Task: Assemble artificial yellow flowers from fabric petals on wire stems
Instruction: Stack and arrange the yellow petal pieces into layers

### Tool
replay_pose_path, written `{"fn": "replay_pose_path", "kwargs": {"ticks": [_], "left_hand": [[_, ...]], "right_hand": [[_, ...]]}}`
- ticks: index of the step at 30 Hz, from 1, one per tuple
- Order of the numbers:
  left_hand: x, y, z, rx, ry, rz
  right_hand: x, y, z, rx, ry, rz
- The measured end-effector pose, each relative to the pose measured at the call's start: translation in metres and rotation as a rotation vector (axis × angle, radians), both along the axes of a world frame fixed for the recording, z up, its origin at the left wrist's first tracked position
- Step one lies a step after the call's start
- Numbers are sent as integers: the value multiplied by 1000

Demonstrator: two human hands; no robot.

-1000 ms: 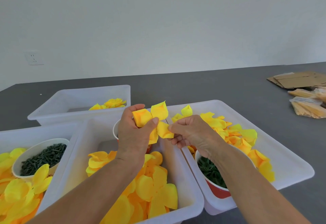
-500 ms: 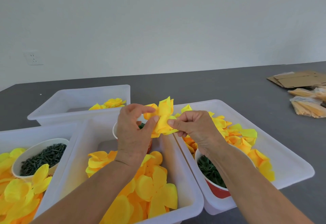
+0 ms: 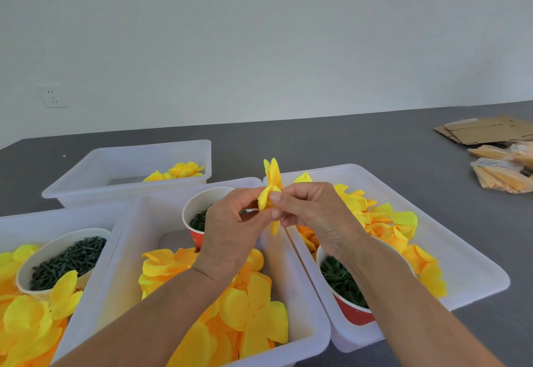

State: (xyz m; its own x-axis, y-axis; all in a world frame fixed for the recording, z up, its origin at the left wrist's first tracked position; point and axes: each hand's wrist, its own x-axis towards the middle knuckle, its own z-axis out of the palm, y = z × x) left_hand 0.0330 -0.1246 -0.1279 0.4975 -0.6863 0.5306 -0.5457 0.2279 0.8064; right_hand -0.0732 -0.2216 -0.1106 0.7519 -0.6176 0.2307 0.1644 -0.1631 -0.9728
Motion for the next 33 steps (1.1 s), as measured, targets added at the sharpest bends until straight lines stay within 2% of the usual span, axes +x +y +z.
{"fn": "replay_pose_path", "kwargs": {"ticks": [3,5,10,14,16,19,22,26,29,33], "left_hand": [[3,0,0,-12,-20,46],[3,1,6,-34,36,61],[-4,5,20,-6,475,-65],[-4,10,34,-1,727,-179],[-5,12,45,-28,799,-258],[-12,14,60,-6,725,-324],[-18,16,68,32,658,-265],[-16,26,67,41,621,-190],[-8,38,63,69,595,-142],[1,51,62,86,585,-82]], "right_hand": [[1,2,2,-2,0,-12],[1,1,2,-17,-43,-52],[2,1,5,-91,-78,-77],[5,5,15,-323,50,-377],[2,7,26,-265,60,-399],[-7,10,39,-20,-25,-218],[-18,11,46,58,-73,-201],[-40,-11,48,181,-92,-444],[-61,-40,38,123,41,-642],[-80,-63,19,75,219,-758]]}}
